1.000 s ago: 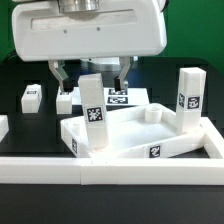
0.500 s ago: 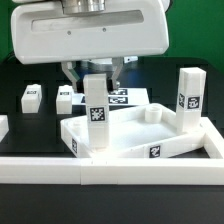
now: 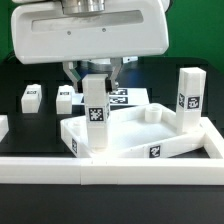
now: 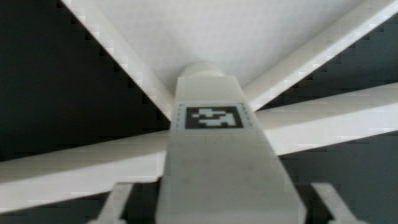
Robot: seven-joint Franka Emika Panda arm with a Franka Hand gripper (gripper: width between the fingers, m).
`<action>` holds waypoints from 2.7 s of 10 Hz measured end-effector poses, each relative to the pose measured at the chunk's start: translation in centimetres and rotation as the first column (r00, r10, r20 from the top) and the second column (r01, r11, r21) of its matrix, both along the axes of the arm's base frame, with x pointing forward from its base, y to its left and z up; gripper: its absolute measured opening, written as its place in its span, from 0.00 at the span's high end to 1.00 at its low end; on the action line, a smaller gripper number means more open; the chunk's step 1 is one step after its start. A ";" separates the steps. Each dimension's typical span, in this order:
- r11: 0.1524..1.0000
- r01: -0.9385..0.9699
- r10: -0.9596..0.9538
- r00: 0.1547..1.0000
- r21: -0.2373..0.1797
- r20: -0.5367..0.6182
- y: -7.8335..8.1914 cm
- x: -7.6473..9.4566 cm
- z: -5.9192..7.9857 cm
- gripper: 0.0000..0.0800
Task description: Assemble desk
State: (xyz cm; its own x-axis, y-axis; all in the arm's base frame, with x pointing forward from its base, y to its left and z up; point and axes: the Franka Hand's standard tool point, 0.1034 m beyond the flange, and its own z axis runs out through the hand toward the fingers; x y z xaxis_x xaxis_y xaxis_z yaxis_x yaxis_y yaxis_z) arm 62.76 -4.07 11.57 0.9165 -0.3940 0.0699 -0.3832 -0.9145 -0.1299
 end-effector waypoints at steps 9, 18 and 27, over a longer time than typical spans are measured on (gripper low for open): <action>0.590 0.804 -0.793 0.593 0.066 -0.136 1.0 -0.2 -0.2 0.64; 0.799 0.598 -0.591 0.801 0.063 -0.097 1.6 -0.2 -0.3 0.19; 0.984 -0.178 0.178 0.984 -0.009 0.001 2.5 -0.2 -0.4 0.19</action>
Offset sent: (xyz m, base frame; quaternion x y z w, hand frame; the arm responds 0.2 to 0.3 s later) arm -0.0107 -0.0037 -0.0065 -0.0203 -0.0029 0.2365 0.9714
